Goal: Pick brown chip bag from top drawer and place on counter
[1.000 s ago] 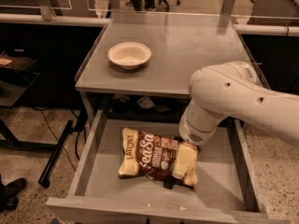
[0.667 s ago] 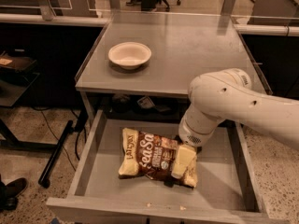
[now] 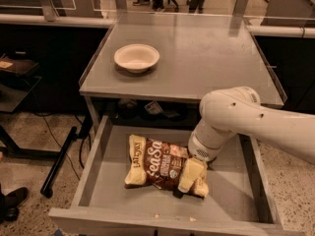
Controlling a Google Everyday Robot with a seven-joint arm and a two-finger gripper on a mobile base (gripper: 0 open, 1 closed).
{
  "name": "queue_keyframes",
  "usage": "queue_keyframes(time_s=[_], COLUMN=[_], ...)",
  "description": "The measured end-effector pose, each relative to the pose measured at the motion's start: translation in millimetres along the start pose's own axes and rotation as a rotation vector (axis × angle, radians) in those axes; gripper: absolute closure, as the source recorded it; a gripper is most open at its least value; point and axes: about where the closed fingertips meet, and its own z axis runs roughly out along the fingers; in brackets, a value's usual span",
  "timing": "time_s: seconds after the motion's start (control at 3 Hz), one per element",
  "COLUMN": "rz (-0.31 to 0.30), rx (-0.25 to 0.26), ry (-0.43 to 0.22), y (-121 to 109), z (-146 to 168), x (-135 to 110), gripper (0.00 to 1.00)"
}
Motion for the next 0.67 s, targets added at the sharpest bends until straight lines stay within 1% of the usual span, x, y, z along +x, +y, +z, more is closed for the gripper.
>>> queue_keyframes(time_s=[0.33,0.67], rz=[0.019,0.017], rx=[-0.027,-0.057], ry=[0.001,0.011], y=[4,11], z=[17,33], x=[1,-2], gripper=[0.0,0.0])
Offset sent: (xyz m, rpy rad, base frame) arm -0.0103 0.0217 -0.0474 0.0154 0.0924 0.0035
